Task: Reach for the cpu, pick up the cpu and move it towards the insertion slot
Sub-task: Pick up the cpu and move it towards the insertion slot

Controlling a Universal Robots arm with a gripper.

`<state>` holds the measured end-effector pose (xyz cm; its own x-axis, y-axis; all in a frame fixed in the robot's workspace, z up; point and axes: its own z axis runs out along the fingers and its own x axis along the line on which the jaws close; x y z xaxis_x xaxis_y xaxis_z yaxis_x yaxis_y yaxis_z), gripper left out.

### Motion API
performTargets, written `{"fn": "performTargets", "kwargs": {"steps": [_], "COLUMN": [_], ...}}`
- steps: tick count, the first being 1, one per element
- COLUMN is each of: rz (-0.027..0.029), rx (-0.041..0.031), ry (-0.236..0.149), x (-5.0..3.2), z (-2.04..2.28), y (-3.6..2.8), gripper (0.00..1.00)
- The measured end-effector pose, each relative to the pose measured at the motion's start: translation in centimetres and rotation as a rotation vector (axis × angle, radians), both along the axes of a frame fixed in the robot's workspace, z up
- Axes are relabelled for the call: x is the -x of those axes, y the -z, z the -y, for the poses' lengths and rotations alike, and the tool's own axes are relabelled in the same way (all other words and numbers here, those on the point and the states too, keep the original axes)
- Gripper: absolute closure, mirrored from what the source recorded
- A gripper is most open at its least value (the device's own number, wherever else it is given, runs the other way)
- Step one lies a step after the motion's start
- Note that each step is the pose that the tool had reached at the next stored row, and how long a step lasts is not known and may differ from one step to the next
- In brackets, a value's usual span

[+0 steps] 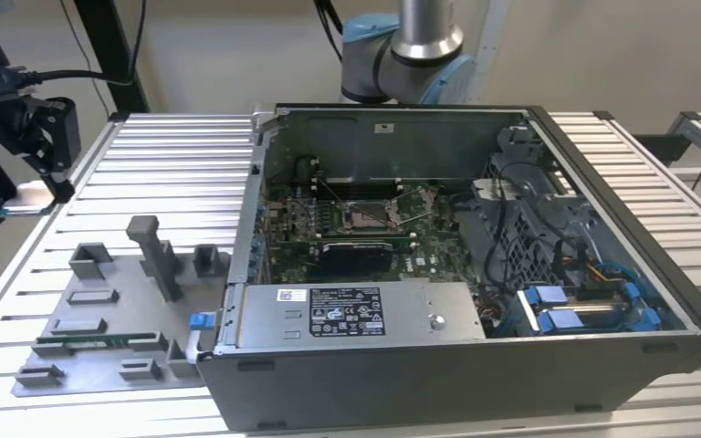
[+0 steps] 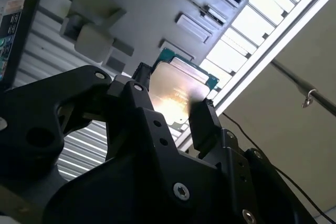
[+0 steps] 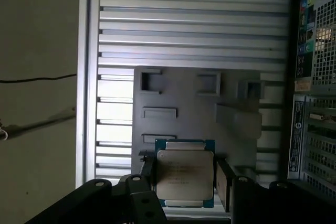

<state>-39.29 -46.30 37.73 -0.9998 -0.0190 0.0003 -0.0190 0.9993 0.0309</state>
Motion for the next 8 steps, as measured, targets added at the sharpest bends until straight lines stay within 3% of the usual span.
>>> {"fn": "performTargets", "kwargs": {"steps": [8], "rz": [-0.0029], "rx": [0.0], "ry": [0.0], "x": [-1.56], "z": [0.0], "y": [0.0], "gripper": [1.0]}}
